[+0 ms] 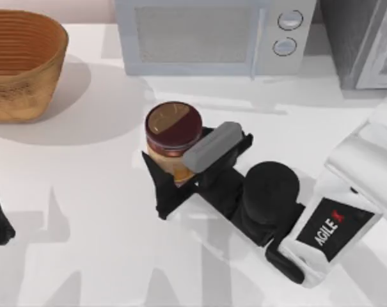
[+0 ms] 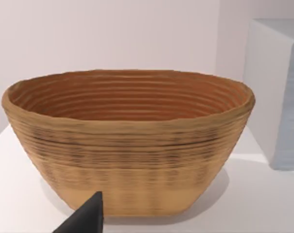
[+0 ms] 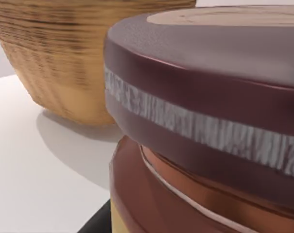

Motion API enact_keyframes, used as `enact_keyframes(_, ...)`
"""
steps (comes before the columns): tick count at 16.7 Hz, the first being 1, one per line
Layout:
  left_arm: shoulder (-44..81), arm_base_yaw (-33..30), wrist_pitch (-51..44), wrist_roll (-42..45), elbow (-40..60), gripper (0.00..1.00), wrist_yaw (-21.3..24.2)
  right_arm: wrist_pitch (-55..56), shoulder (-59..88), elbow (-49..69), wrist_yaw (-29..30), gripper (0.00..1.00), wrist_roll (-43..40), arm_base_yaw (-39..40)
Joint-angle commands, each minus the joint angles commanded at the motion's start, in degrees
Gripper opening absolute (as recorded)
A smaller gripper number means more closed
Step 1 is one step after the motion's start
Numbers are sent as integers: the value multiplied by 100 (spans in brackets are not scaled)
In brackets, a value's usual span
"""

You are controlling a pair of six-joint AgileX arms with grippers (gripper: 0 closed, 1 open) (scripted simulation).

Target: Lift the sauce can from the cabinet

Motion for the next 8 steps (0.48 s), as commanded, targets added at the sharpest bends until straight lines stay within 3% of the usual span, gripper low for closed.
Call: enact_keyframes(8,0,0,0,0,0,100,0,0,0,0,0,98,0,0)
